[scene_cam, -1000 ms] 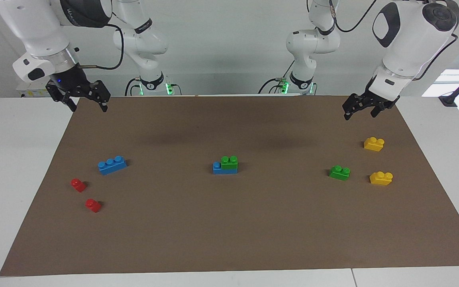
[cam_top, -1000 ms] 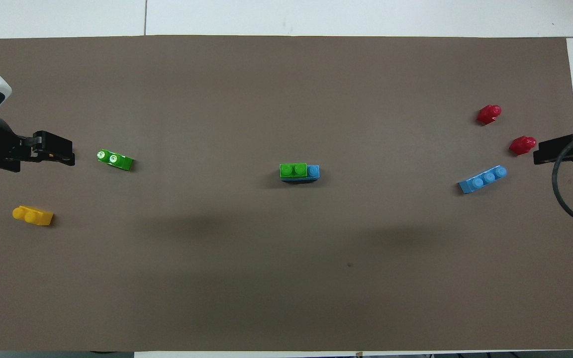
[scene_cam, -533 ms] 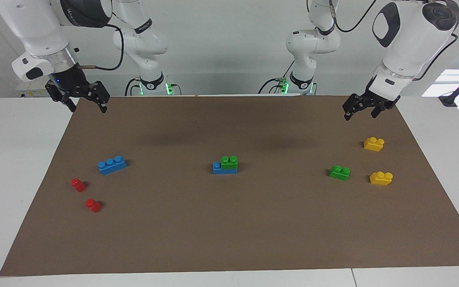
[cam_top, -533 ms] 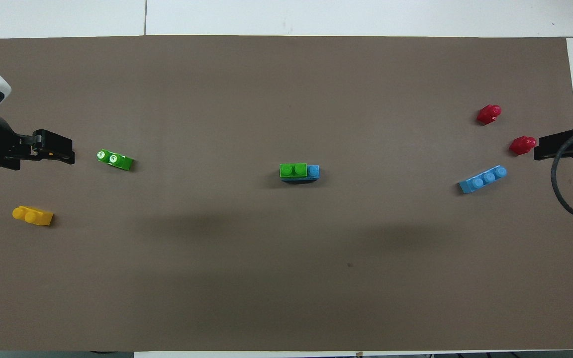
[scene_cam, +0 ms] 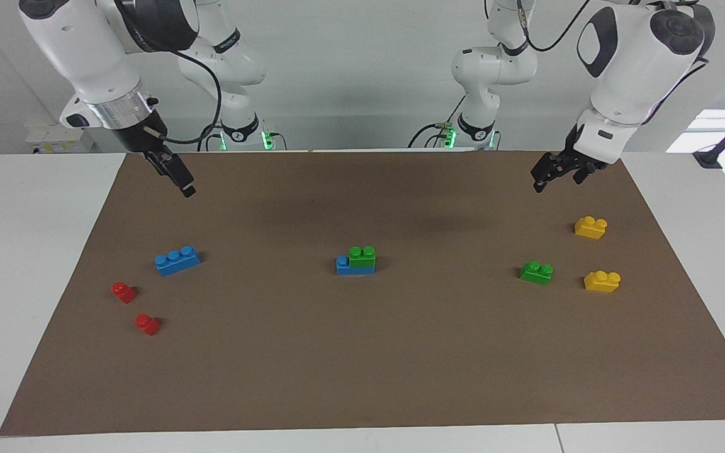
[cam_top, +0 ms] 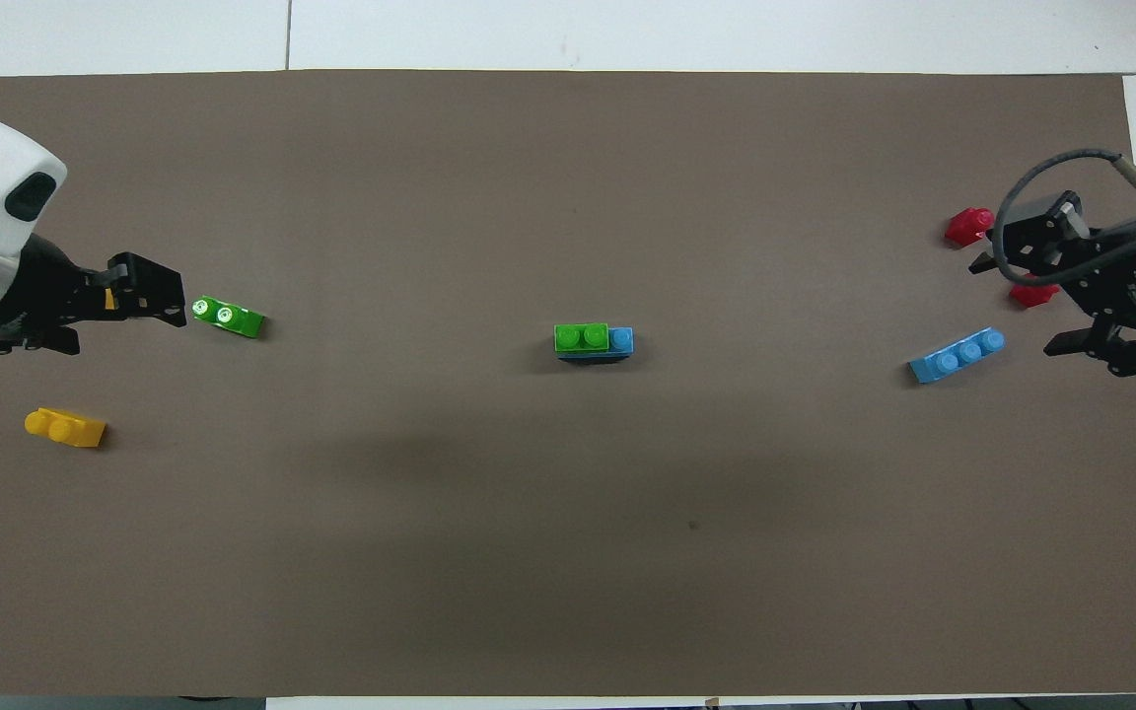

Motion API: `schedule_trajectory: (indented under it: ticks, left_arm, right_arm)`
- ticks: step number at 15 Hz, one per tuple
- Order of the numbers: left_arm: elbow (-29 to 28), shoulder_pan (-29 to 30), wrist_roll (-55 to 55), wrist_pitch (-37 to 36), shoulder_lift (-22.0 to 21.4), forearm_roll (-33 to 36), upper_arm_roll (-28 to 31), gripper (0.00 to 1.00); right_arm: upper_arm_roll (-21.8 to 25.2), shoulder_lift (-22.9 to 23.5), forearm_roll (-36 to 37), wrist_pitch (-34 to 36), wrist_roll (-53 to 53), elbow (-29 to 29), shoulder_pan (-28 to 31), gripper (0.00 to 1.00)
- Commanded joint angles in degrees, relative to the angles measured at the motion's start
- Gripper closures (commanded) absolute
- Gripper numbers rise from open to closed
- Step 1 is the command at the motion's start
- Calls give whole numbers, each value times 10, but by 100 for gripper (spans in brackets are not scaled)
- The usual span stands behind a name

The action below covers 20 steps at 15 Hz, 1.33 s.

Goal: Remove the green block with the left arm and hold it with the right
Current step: 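Move the left gripper toward the joined brick while the right gripper approaches it, then grasp the green half with the left gripper while the right gripper grasps the blue half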

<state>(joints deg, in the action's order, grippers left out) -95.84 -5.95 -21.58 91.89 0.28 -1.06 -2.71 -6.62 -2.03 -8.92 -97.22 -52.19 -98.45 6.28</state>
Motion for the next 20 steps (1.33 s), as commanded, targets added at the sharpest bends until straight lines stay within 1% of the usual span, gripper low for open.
schedule_trajectory:
  ticks: [1,2,4,7,9,10,11,13,15,16,18,20]
  left_arm:
    - [-19,-41,-158,26,-3,-12,5,0]
    - [-19,-55,-226,38,2,-24,5,0]
    - [-17,-92,-355,57,22,-37,6,0]
    - [9,-129,-578,80,44,-67,5,0]
    - [0,-175,-718,135,53,-68,4,0]
    - [2,-193,-765,153,70,-68,5,0]
    - [8,-201,-794,153,88,-70,5,0]
    - [14,-209,-847,163,108,-70,5,0]
    - [27,-227,-891,167,138,-66,6,0]
    - [37,-237,-925,174,155,-66,6,0]
    - [36,-249,-1014,212,169,-65,5,0]
    - [48,-269,-1036,227,202,-65,6,0]
  right_arm:
    - [-2,22,-62,-24,-129,-13,-4,5]
    - [-2,35,-87,-31,-159,-11,-4,5]
    - [-2,60,-113,-50,-191,-12,-10,5]
    - [-2,94,-132,-87,-260,-11,-45,5]
    - [-2,111,-159,-124,-307,-12,-70,5]
    - [-2,120,-163,-139,-320,-14,-85,5]
    - [-2,127,-164,-159,-339,-18,-105,5]
    - [-2,132,-165,-218,-367,-51,-141,5]
    - [-2,149,-165,-236,-372,-57,-151,5]
    - [-2,154,-166,-252,-375,-69,-166,5]
    - [-2,154,-183,-315,-394,-110,-174,5]
    - [-2,164,-193,-336,-394,-124,-196,5]
